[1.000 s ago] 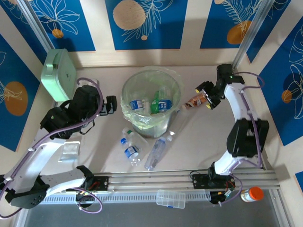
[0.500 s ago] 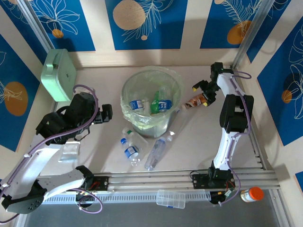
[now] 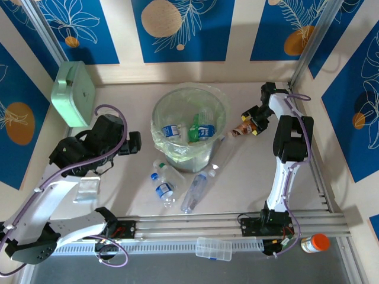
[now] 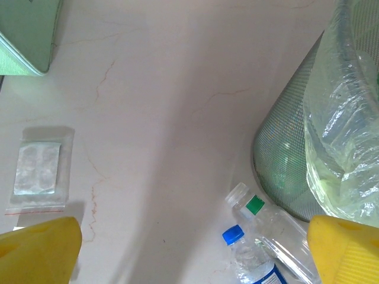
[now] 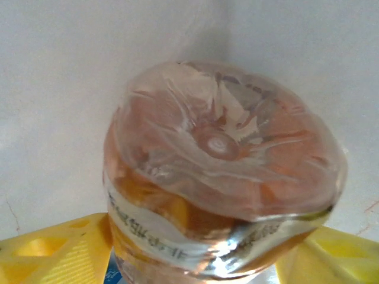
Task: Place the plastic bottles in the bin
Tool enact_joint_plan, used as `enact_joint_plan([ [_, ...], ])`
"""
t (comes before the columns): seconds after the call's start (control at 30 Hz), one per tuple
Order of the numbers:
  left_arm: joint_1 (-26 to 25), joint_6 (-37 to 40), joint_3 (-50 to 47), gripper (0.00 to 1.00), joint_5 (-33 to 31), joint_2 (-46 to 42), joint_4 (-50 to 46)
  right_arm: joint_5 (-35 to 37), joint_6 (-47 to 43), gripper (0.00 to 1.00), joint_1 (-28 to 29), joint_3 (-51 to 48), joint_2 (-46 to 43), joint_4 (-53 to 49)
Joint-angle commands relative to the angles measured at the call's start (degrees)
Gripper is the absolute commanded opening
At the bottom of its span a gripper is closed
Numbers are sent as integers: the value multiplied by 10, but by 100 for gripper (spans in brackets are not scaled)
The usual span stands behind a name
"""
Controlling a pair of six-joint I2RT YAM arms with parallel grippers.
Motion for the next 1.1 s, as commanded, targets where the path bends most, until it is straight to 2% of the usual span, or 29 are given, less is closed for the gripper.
enact_joint_plan([
  [0.0, 8, 11, 25, 97, 4, 3, -20, 1, -1, 65, -6, 3, 19, -4],
  [0.23, 13, 29, 48, 96, 21, 27, -23, -9, 1, 65, -16, -18, 19, 17],
  [0.63, 21, 61, 94, 93, 40, 65, -10, -32, 15, 45, -48, -100, -72, 78],
  [1.07, 22, 81, 106, 92, 38, 53, 21, 65, -43, 45, -43, -150, -253, 68],
])
